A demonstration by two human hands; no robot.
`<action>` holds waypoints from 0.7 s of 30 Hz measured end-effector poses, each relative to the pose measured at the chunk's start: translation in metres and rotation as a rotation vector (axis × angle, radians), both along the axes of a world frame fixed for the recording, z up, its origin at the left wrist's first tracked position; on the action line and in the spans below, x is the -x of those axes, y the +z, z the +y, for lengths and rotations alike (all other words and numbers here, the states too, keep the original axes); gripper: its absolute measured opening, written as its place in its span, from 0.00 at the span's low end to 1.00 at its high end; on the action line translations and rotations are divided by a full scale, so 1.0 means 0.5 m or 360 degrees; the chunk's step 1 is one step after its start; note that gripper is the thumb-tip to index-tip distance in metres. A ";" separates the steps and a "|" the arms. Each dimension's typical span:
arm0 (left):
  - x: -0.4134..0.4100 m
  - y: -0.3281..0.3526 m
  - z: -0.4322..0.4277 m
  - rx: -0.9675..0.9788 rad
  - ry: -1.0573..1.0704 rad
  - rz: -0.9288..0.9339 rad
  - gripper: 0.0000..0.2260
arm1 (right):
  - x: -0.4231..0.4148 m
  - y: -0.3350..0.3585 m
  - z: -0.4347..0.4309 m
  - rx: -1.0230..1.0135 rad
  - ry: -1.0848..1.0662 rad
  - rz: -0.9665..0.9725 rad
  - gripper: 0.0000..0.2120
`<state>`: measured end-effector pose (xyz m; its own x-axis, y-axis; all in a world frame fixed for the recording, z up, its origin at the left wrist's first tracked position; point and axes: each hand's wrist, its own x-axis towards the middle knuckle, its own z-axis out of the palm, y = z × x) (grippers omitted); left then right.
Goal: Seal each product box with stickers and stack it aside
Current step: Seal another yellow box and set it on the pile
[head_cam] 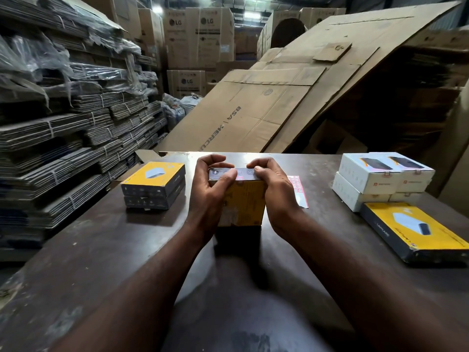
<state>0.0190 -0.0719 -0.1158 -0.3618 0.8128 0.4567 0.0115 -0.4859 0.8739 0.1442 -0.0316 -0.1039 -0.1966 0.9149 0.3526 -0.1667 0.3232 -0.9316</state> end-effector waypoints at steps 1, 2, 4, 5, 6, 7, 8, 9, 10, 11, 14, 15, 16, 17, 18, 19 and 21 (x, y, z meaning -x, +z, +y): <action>0.002 -0.001 0.001 0.0004 0.0013 0.0013 0.16 | 0.000 0.001 -0.002 0.0003 -0.0001 0.0002 0.10; 0.003 -0.002 0.002 0.0010 0.0028 0.0033 0.17 | 0.000 0.000 -0.003 -0.0003 0.0004 -0.0002 0.10; 0.006 -0.004 0.003 0.0030 0.0047 0.0082 0.18 | 0.000 0.000 -0.004 -0.0001 0.0025 -0.0013 0.10; 0.007 -0.005 0.004 0.0038 0.0050 0.0092 0.18 | -0.001 0.000 -0.004 0.0003 0.0041 -0.0009 0.10; 0.010 -0.004 0.005 0.0045 0.0044 0.0087 0.17 | -0.001 -0.001 -0.002 0.0006 0.0057 -0.0004 0.10; 0.012 -0.003 0.007 0.0051 0.0023 0.0066 0.16 | -0.001 -0.001 -0.002 0.0009 0.0072 -0.0007 0.09; 0.014 -0.001 0.008 0.0057 -0.0012 0.0027 0.15 | -0.001 -0.001 -0.001 0.0008 0.0096 -0.0026 0.09; 0.016 0.001 0.008 0.0062 -0.0058 -0.0030 0.15 | -0.002 -0.002 0.001 0.0010 0.0128 -0.0044 0.08; 0.019 0.002 0.009 0.0069 -0.0104 -0.0088 0.15 | -0.004 -0.002 0.002 0.0015 0.0166 -0.0055 0.08; 0.022 0.003 0.011 0.0078 -0.0146 -0.0129 0.15 | -0.007 -0.003 0.004 0.0016 0.0203 -0.0063 0.09; 0.027 0.003 0.011 0.0098 -0.0237 -0.0184 0.17 | -0.015 -0.015 0.013 -0.0196 0.0161 -0.0269 0.18; 0.028 0.003 0.011 0.0100 -0.0259 -0.0208 0.17 | -0.016 -0.021 0.018 -0.0314 0.0113 -0.0367 0.20; 0.029 0.003 0.012 0.0104 -0.0272 -0.0225 0.17 | -0.016 -0.026 0.022 -0.0398 0.0080 -0.0428 0.22; 0.030 0.002 0.013 0.0108 -0.0276 -0.0224 0.16 | -0.017 -0.028 0.025 -0.0440 0.0071 -0.0452 0.22; 0.031 0.001 0.012 0.0118 -0.0271 -0.0197 0.16 | -0.017 -0.028 0.029 -0.0455 0.0080 -0.0457 0.21; 0.031 0.000 0.011 0.0130 -0.0256 -0.0146 0.15 | -0.019 -0.028 0.033 -0.0451 0.0100 -0.0464 0.21; 0.029 -0.005 0.008 0.0133 -0.0206 -0.0033 0.16 | -0.027 -0.026 0.041 -0.0420 0.0166 -0.0502 0.20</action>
